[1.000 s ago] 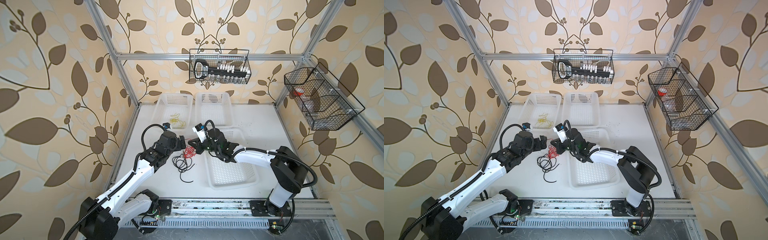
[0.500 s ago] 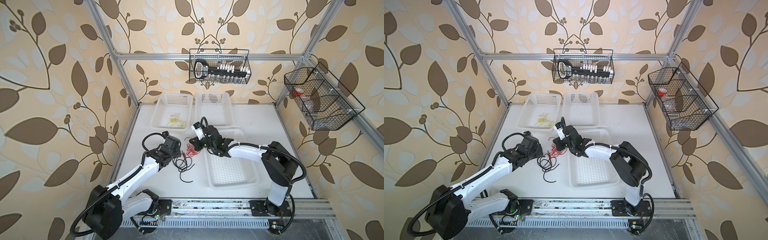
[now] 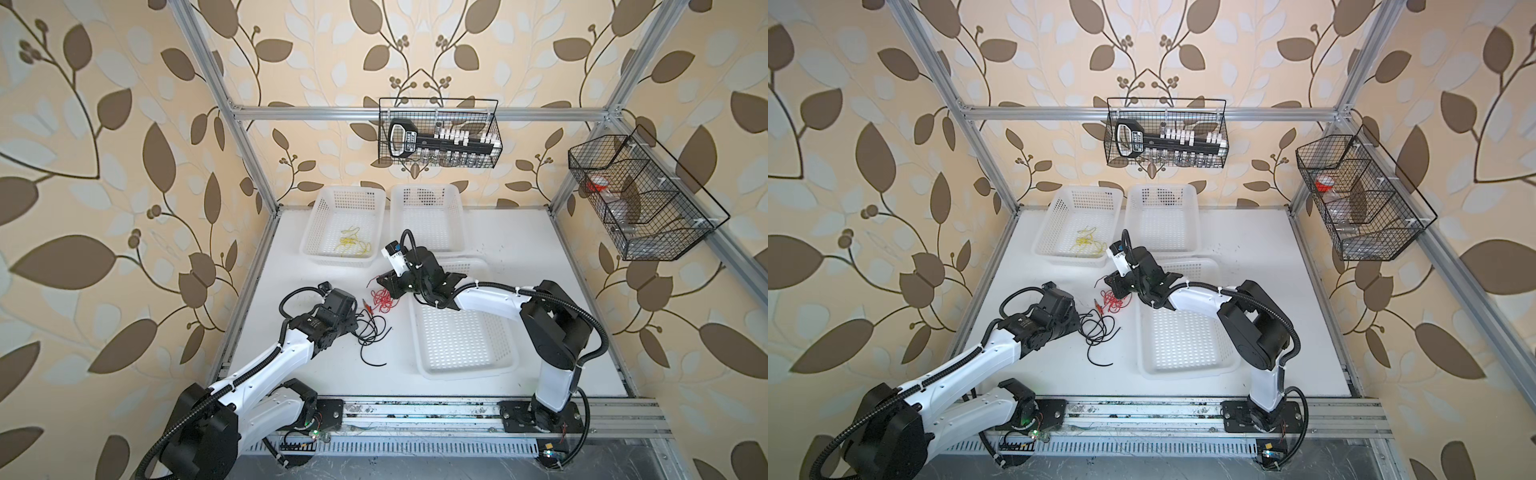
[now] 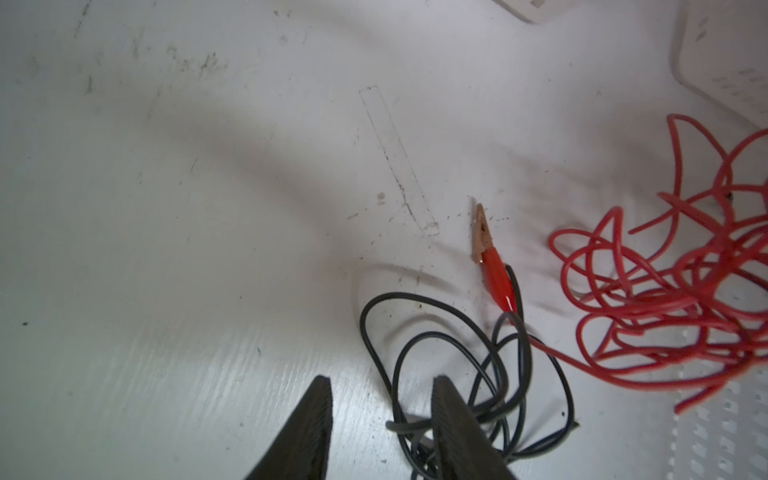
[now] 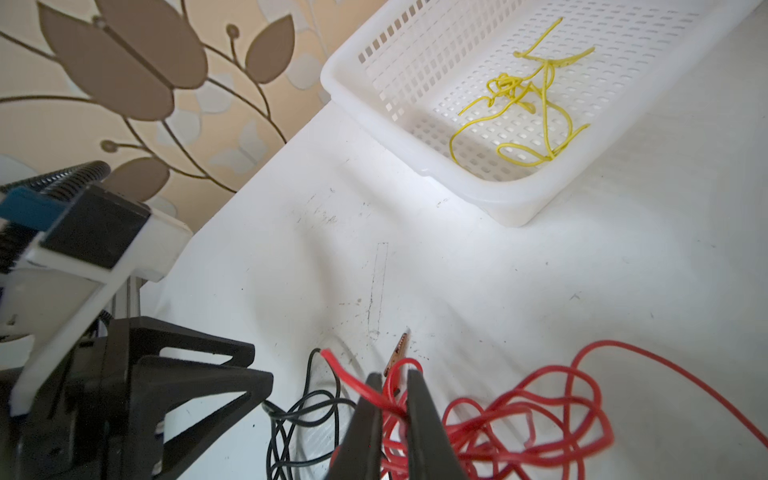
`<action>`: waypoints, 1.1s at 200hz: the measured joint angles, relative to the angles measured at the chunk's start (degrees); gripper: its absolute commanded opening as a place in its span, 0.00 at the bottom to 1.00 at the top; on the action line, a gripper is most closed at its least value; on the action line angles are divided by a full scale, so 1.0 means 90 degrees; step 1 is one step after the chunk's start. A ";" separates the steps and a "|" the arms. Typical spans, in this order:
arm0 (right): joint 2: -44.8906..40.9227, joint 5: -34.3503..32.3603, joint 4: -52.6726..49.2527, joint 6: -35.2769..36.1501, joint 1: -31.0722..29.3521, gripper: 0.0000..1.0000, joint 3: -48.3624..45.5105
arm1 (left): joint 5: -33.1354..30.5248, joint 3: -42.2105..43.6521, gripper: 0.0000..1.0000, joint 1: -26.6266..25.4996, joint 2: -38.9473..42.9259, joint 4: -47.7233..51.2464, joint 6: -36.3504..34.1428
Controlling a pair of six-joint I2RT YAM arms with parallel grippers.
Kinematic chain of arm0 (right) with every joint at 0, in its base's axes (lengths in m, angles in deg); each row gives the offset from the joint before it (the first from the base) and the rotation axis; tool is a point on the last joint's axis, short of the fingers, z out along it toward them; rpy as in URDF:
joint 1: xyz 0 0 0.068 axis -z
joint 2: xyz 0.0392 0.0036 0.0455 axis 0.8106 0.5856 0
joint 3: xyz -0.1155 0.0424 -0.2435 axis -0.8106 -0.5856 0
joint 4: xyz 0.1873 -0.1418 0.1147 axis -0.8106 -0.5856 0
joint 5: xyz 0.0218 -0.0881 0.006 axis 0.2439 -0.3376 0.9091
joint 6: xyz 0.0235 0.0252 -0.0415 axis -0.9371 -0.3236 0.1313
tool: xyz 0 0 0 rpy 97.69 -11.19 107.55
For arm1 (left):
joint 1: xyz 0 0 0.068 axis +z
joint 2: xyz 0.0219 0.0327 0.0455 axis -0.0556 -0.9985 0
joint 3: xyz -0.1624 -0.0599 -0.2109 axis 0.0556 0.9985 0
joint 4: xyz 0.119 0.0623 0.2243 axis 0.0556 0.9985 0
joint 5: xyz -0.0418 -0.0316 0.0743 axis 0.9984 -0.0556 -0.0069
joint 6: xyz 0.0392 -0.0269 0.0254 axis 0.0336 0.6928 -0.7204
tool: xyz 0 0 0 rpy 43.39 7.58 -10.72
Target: Untangle the cables
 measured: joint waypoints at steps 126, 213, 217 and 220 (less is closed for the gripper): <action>-0.0097 0.0335 -0.0219 0.0663 -0.0447 0.30 0.0036 | -0.0012 0.0209 0.33 0.0000 0.0588 -0.0024 0.0374; -0.0051 0.0544 -0.0027 0.1321 -0.0959 0.33 -0.0527 | -0.0034 0.0386 0.47 0.0000 0.0787 -0.0131 0.0520; -0.0032 0.0525 -0.0027 0.1336 -0.0959 0.33 -0.0527 | -0.0039 0.0386 0.47 0.0000 0.0799 -0.0134 0.0515; -0.0015 0.0498 -0.0024 0.1341 -0.0959 0.32 -0.0527 | -0.0039 0.0386 0.48 0.0000 0.0806 -0.0134 0.0525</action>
